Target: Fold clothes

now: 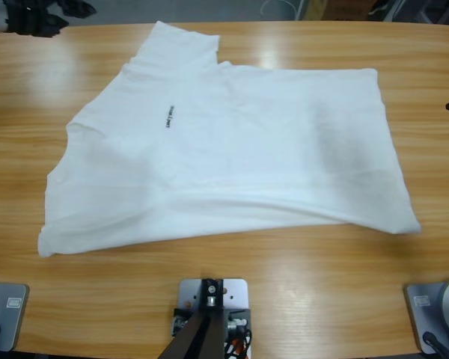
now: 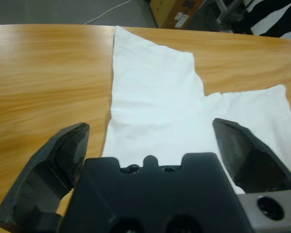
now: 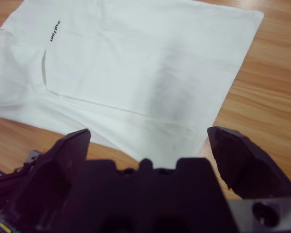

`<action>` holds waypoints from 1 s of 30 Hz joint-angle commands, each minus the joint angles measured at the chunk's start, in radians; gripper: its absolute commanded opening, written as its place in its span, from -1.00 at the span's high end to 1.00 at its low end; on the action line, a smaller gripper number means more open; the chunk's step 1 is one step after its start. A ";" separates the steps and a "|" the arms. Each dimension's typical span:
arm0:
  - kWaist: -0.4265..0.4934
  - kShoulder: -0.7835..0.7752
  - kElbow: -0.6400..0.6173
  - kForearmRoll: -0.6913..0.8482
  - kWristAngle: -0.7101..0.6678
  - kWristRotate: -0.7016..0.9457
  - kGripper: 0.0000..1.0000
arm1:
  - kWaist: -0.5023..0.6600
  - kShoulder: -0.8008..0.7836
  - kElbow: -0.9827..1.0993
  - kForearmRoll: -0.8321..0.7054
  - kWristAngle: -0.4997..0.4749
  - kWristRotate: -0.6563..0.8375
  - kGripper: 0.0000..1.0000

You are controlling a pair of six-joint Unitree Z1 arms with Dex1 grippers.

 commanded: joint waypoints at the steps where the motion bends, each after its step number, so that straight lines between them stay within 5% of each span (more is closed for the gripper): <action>1: 0.012 0.195 0.139 -0.352 -0.118 -0.109 -1.00 | 0.018 0.029 0.007 0.030 -0.024 -0.005 -1.00; 6: 0.057 0.323 0.171 -0.657 -0.229 -0.229 -0.98 | 0.018 0.041 -0.001 0.047 -0.035 -0.007 -1.00; 14: 0.075 0.341 0.091 -0.599 -0.238 -0.245 -0.88 | 0.018 0.063 -0.011 0.059 -0.039 -0.007 -1.00; 18: 0.070 0.259 0.003 -0.262 -0.221 -0.085 -0.77 | 0.020 0.074 -0.025 0.065 -0.038 -0.007 -1.00; 25: -0.025 0.242 -0.361 0.378 0.054 0.196 -0.76 | 0.026 0.076 -0.036 0.071 -0.038 -0.007 -1.00; 30: -0.082 0.298 -0.528 0.590 0.254 0.242 -0.79 | 0.028 0.064 -0.030 0.073 -0.040 -0.007 -1.00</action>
